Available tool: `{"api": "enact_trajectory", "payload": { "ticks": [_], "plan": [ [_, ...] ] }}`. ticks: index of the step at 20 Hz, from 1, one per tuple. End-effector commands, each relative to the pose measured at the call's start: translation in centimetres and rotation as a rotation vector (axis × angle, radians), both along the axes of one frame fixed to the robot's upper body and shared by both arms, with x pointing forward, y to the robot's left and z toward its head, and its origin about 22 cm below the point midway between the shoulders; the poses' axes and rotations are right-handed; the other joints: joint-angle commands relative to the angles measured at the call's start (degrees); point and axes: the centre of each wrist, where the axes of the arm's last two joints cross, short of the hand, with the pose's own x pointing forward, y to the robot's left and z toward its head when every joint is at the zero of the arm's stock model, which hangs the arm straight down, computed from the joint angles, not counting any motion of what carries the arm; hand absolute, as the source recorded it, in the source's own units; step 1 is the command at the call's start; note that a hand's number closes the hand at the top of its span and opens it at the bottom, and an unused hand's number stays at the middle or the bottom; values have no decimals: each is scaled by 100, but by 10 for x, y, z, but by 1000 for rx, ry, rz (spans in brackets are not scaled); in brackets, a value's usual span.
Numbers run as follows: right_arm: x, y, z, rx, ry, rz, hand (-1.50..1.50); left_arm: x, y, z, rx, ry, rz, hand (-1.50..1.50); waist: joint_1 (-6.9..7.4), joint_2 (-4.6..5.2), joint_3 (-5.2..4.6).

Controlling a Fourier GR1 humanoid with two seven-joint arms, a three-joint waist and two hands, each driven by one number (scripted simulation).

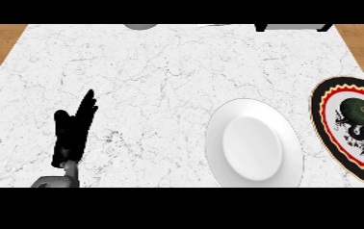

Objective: Pick the squash from the plate and place it in the plate

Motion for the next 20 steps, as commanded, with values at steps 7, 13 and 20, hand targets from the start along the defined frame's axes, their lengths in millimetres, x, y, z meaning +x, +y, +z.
{"api": "enact_trajectory", "payload": {
  "ticks": [7,13,20],
  "plan": [
    [-21,-7,-29,36,-58,54,-150,-8,-9,8,4,1,-6,0,52,9,0],
    [-26,9,-33,7,-55,39,-150,-2,12,-14,-2,10,-6,0,19,4,-5],
    [-24,0,-48,-55,5,-44,-150,-23,-4,-3,15,-9,-18,0,63,7,0]
  ]
}}
